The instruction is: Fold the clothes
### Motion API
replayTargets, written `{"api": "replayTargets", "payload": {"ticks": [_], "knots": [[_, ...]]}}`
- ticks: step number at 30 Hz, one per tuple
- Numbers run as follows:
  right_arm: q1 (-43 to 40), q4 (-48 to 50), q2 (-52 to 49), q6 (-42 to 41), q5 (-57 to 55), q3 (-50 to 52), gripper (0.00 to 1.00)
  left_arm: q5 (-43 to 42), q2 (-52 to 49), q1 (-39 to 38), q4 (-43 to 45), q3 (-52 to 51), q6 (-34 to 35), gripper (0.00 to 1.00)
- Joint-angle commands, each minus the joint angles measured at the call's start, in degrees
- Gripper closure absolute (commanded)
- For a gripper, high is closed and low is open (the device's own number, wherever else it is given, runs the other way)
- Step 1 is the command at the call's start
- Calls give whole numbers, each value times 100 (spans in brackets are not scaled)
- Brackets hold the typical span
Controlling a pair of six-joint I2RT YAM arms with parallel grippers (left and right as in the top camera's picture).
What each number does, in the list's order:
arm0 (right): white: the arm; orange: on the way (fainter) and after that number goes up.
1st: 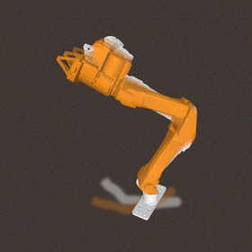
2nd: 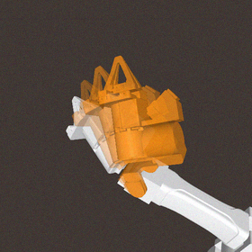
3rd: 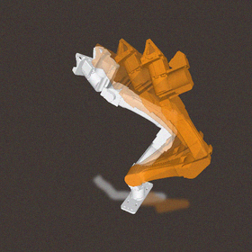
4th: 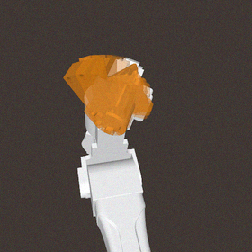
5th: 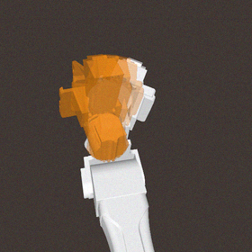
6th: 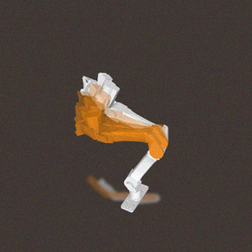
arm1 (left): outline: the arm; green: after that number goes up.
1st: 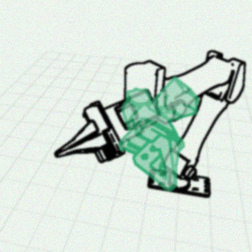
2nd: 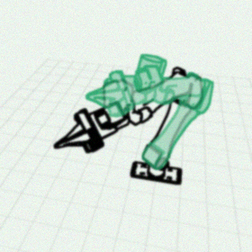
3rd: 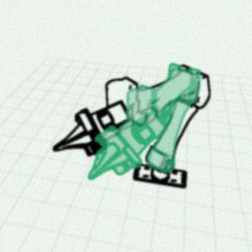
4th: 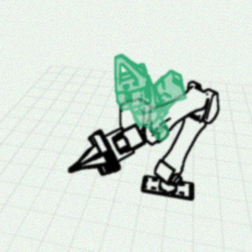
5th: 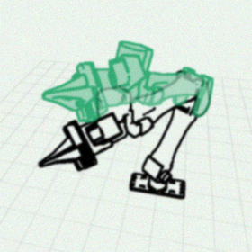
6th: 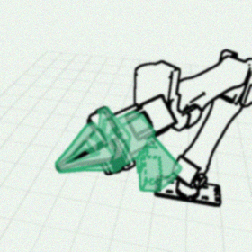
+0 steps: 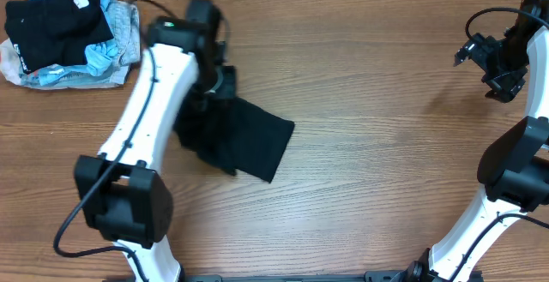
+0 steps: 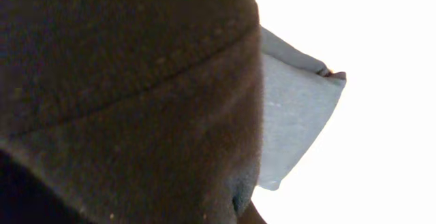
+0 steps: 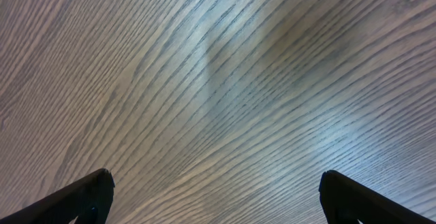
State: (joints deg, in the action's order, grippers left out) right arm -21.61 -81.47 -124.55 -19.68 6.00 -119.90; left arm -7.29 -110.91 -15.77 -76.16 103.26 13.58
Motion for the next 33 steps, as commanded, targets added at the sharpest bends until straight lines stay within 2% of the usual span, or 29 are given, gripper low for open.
{"api": "replayTargets", "payload": {"ticks": [1,5,13,15,16,17,18,19,20,24,29,33], "knots": [[15,15,87,0,28,-125,0,-160,-332,-372,17,-20,155,96],[15,15,87,0,31,-125,0,-361,-787,-730,85,-20,229,96],[15,15,87,0,31,-125,0,-1279,-1569,-1353,522,-20,227,96],[15,15,87,0,28,-125,0,-1368,-1648,-1510,597,-20,229,91],[15,15,87,0,28,-125,0,-1379,-1672,-1578,621,-20,229,82],[15,15,87,0,31,-125,0,-1377,-1672,-1648,636,-20,227,67],[15,15,87,0,31,-125,0,-1377,-1672,-1707,640,-20,227,43],[15,15,87,0,31,-125,0,-1375,-1670,-1766,640,-20,225,14],[15,15,87,0,31,-125,0,-1377,-1670,-1805,638,-17,225,6],[15,15,87,0,31,-125,0,-1530,-1668,-1869,590,-7,219,7],[15,15,87,0,28,-125,0,-1873,-1626,-1821,103,463,-105,20],[15,15,87,0,31,-125,0,-1825,-1381,-1816,-389,1209,-490,19]]}}
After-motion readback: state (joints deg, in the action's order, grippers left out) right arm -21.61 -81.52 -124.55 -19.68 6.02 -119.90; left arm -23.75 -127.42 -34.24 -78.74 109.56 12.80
